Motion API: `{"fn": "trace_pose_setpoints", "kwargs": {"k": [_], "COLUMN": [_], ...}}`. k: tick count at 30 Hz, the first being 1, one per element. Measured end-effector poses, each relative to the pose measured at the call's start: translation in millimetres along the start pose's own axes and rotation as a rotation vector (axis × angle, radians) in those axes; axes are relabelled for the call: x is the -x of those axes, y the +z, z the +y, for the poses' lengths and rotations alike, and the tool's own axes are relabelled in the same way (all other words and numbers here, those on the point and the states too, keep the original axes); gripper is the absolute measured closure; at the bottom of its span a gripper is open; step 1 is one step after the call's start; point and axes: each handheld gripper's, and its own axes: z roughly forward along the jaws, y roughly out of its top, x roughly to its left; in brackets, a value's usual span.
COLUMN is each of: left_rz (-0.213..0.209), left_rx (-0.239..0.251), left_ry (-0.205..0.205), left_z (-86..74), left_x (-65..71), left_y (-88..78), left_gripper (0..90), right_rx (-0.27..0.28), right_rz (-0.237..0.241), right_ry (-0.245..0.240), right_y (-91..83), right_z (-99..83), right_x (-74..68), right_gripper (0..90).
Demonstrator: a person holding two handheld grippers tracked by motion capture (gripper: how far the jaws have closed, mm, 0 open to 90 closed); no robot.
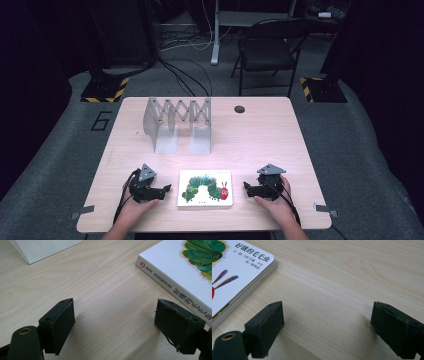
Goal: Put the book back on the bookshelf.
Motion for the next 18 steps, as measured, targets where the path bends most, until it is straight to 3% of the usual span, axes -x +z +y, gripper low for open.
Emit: {"fn": "trace_pose_setpoints", "kwargs": {"k": [18], "left_rz": [-0.011], "left_rx": [-0.005], "left_ry": [-0.008], "left_z": [-2.4], "left_x": [1.6], "left_y": [-4.1], "left_gripper": [17.8], "right_rx": [0.008], "right_rz": [0.009], "right_ry": [-0.010], "right_y": [0.0], "right_z": [0.8], "right_x": [0.5], "right_gripper": [16.8]}}
